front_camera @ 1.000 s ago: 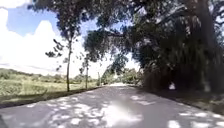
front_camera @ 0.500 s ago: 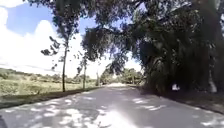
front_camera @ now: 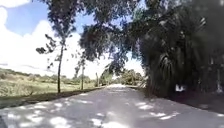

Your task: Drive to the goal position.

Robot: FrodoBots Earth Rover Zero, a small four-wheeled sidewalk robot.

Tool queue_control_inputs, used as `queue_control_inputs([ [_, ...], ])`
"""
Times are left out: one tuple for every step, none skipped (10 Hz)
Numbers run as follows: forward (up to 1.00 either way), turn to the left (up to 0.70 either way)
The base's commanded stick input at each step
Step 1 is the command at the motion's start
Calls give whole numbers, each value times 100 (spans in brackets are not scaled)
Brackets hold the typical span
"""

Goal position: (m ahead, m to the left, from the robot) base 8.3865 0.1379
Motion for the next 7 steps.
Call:
queue_control_inputs([
  [85, 0],
  [85, 0],
  [85, 0],
  [85, 0],
  [85, 0],
  [85, 0],
  [85, 12],
])
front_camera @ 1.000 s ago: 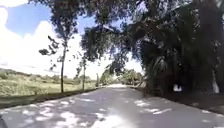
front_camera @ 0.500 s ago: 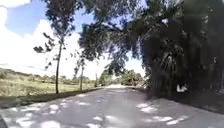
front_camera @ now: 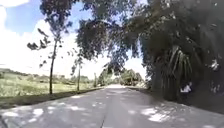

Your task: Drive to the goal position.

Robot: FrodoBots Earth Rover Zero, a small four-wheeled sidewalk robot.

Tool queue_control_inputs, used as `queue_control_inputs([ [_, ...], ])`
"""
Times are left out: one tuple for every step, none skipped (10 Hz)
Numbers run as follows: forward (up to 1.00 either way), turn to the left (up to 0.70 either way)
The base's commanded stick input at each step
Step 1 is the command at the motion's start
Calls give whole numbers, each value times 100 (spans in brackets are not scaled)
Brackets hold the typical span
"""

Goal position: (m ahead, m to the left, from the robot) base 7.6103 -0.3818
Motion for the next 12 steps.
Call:
queue_control_inputs([
  [85, 24],
  [85, 34],
  [85, 34],
  [85, 34],
  [85, 25],
  [85, 0],
  [85, 0],
  [85, 0],
  [85, 0],
  [85, 0],
  [85, 0],
  [85, 0],
])
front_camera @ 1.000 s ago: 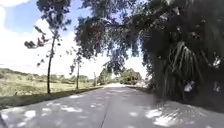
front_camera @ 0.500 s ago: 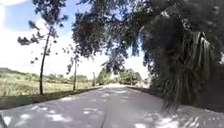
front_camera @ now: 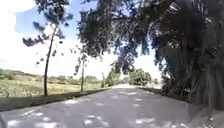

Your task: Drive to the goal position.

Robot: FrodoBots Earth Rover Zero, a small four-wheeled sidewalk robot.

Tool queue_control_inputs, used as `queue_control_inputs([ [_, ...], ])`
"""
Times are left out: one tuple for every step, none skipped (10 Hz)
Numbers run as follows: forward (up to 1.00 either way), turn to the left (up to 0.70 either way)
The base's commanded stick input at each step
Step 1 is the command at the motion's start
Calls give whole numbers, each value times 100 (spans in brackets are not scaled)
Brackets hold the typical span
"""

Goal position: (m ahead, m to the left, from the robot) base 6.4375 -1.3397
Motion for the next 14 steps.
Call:
queue_control_inputs([
  [85, 0],
  [85, 0],
  [85, 0],
  [85, 0],
  [85, 0],
  [85, 0],
  [85, 0],
  [85, -8],
  [85, -34],
  [85, -27],
  [85, -2],
  [85, -30],
  [85, -12],
  [85, 0],
])
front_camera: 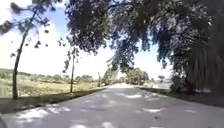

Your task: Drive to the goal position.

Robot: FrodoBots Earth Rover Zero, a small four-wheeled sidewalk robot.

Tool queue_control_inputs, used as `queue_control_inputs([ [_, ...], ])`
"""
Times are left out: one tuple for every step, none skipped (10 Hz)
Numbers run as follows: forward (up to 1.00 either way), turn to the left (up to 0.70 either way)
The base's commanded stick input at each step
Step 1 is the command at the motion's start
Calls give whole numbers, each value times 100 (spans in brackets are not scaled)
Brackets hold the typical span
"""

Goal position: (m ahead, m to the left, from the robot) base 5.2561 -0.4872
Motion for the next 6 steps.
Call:
queue_control_inputs([
  [85, 0],
  [85, 0],
  [85, 0],
  [85, 0],
  [85, 0],
  [85, 0],
])
